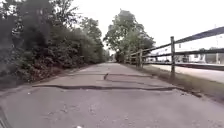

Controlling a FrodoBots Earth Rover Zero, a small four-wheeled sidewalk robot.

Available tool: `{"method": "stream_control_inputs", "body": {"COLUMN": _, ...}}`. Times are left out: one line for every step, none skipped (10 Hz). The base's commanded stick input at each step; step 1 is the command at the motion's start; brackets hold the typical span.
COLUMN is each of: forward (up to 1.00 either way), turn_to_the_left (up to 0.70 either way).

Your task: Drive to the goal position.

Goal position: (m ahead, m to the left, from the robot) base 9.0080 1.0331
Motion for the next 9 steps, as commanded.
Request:
{"method": "stream_control_inputs", "body": {"forward": 1.00, "turn_to_the_left": -0.12}}
{"method": "stream_control_inputs", "body": {"forward": 1.00, "turn_to_the_left": -0.12}}
{"method": "stream_control_inputs", "body": {"forward": 1.00, "turn_to_the_left": -0.12}}
{"method": "stream_control_inputs", "body": {"forward": 1.00, "turn_to_the_left": -0.10}}
{"method": "stream_control_inputs", "body": {"forward": 1.00, "turn_to_the_left": -0.09}}
{"method": "stream_control_inputs", "body": {"forward": 1.00, "turn_to_the_left": -0.09}}
{"method": "stream_control_inputs", "body": {"forward": 1.00, "turn_to_the_left": -0.09}}
{"method": "stream_control_inputs", "body": {"forward": 1.00, "turn_to_the_left": -0.09}}
{"method": "stream_control_inputs", "body": {"forward": 1.00, "turn_to_the_left": -0.09}}
